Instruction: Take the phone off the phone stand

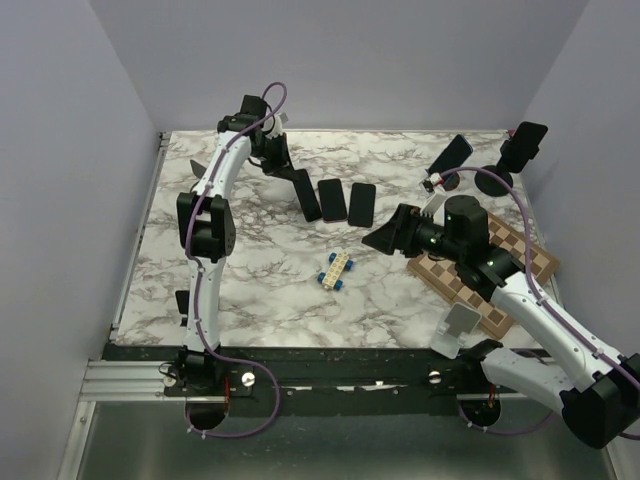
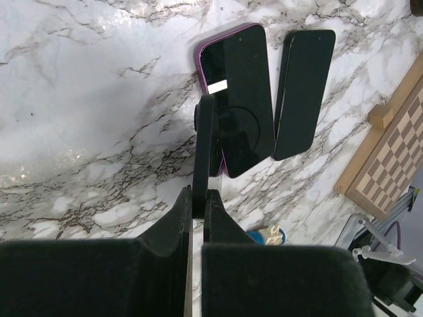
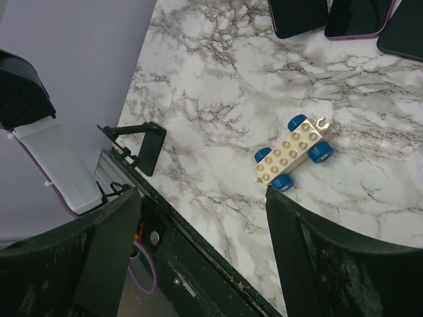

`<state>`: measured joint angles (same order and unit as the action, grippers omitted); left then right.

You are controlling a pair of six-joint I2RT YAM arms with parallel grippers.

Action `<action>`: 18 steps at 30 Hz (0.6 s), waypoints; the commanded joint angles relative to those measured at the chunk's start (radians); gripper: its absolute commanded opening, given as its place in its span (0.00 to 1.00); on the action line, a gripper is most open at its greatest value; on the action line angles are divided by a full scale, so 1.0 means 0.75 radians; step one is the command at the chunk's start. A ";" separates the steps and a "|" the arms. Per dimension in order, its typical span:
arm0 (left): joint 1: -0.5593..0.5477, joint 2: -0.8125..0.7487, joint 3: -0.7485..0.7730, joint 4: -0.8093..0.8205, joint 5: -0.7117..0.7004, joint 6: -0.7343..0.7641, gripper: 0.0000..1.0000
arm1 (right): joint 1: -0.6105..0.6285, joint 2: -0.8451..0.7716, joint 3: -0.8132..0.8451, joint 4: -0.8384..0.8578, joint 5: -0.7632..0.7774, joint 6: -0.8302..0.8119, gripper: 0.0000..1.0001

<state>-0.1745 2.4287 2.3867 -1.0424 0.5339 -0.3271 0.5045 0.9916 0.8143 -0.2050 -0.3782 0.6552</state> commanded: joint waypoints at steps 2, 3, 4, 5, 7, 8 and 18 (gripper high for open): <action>-0.023 0.128 0.021 -0.064 -0.072 0.028 0.00 | 0.000 -0.021 -0.013 0.001 0.022 0.000 0.84; -0.025 0.134 0.031 -0.068 -0.072 0.025 0.00 | 0.000 -0.019 -0.015 0.001 0.019 0.001 0.84; -0.025 0.134 0.031 -0.065 -0.059 0.019 0.00 | 0.000 -0.016 -0.013 0.002 0.017 0.000 0.84; -0.025 0.136 0.033 -0.061 -0.044 0.011 0.00 | 0.000 -0.012 -0.013 0.001 0.015 0.001 0.84; -0.025 0.139 0.039 -0.061 -0.053 -0.015 0.00 | 0.000 -0.011 -0.014 0.001 0.011 0.002 0.84; -0.025 0.138 0.034 -0.055 -0.055 -0.030 0.00 | 0.000 -0.014 -0.014 0.003 0.011 0.005 0.84; -0.021 0.121 0.004 -0.024 -0.098 -0.064 0.34 | 0.000 -0.024 -0.021 -0.001 0.022 0.003 0.84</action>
<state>-0.1810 2.4809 2.4058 -1.0431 0.5339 -0.3824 0.5045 0.9909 0.8139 -0.2050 -0.3779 0.6552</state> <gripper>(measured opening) 0.313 0.840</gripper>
